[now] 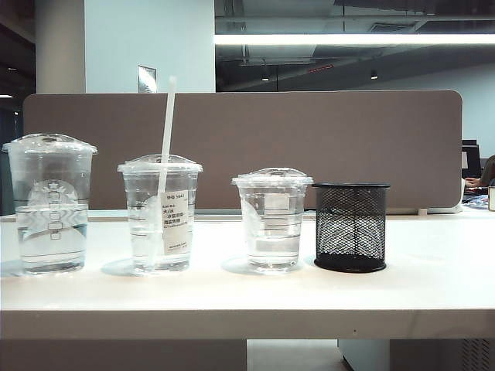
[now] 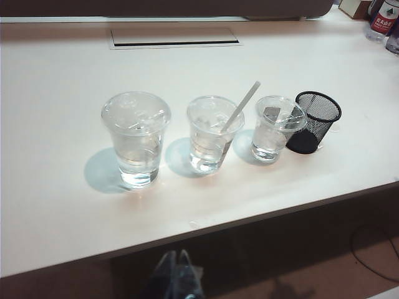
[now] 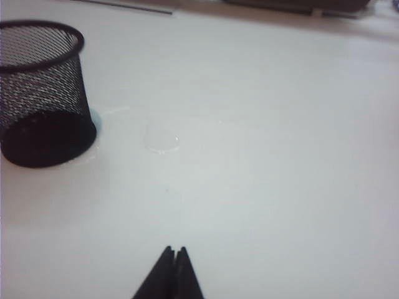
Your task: Pick up the straw and insert it into the medium coffee cup.
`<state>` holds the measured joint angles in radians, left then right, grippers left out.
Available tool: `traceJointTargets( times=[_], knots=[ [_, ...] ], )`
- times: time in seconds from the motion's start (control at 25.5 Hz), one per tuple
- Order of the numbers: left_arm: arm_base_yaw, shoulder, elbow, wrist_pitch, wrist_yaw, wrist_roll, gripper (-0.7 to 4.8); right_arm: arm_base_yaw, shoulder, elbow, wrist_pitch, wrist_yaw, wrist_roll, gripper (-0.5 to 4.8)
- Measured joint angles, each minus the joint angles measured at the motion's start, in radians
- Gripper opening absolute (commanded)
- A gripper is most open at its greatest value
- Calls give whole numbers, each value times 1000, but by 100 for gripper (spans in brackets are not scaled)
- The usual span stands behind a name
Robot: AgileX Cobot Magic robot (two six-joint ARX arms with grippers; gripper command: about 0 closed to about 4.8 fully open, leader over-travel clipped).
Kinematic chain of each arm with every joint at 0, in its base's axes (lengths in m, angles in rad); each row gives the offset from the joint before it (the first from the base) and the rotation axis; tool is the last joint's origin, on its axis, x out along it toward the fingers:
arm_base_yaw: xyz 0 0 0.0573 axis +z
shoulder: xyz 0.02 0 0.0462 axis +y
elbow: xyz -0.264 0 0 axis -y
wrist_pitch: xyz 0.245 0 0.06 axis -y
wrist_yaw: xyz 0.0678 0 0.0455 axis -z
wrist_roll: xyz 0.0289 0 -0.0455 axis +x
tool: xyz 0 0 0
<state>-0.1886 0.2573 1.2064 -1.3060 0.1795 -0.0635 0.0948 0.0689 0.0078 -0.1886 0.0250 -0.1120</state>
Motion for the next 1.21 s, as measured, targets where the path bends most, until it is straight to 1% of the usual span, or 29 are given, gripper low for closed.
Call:
traceJointTargets(
  times=[0.27, 0.98, 1.06, 1.14, 1.21],
  knots=[
    [0, 0, 0, 0, 0, 0, -5, 0, -67, 0, 2, 1, 8, -1],
    [0, 0, 0, 0, 0, 0, -5, 0, -68, 0, 2, 0, 8, -1],
    [0, 0, 0, 0, -3, 18, -4, 0, -68, 0, 2, 0, 8, -1],
    [0, -2, -10, 20, -7, 40, -5, 0, -68, 0, 2, 0, 8, -1],
    [-2, -13, -55, 84, -8, 57, -4, 0, -68, 0, 2, 0, 8, -1]
  ],
)
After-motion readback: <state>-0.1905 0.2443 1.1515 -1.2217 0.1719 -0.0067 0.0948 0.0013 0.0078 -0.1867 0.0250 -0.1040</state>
